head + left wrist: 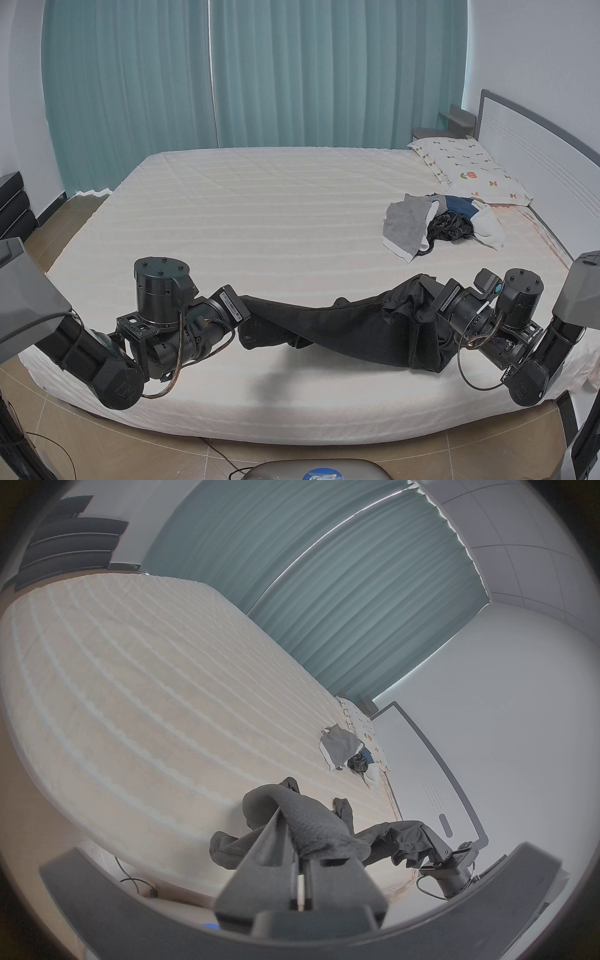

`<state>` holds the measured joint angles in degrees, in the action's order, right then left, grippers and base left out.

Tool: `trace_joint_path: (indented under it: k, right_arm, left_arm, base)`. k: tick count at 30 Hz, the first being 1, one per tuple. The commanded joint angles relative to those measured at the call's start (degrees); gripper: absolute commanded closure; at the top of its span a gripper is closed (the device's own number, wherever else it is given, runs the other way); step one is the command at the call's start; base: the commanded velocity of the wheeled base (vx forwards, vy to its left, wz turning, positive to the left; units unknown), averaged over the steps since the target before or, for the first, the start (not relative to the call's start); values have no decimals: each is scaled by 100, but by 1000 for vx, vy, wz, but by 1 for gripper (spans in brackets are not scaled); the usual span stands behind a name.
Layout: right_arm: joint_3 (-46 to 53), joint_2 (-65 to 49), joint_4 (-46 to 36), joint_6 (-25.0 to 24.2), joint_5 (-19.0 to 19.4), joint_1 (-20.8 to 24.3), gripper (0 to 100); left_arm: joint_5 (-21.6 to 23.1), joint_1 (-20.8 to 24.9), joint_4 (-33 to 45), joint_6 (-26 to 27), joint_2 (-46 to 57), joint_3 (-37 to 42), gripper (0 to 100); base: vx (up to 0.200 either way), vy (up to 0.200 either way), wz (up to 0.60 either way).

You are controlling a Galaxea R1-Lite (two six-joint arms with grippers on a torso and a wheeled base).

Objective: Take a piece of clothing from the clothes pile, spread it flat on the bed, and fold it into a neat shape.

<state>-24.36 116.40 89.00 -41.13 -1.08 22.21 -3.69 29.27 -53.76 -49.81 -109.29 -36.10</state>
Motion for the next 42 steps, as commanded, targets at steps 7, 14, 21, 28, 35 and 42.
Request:
trace_joint_path:
  k: [7, 14, 21, 28, 35, 42]
  right_arm:
    - [1, -12, 47, 0, 3, -6, 100]
    - [36, 6, 47, 9, 3, -6, 100]
    - [-219, 6, -59, 158, 56, 29, 100]
    - [458, -548, -59, 176, 12, 90, 100]
    - [1135, -1479, -120, 176, 3, 293, 100]
    - [1240, -2763, -568, 220, -23, 670, 100]
  left_arm:
    - [-9, 0, 6, -2, 4, 6, 100]
    - [0, 0, 6, -2, -49, 15, 100]
    - [-17, 88, 24, -2, -31, 15, 100]
    - [-26, 281, 32, 33, 145, 217, 100]
    - [-26, 369, 50, 112, 725, 569, 100]
    - [-44, 369, 428, 472, 1305, 481, 100]
  base:
    - [0, 200, 0]
    - [0, 86, 0]
    - [-57, 0, 0]
    - [-200, 0, 0]
    - [-200, 0, 0]
    - [-143, 0, 0]
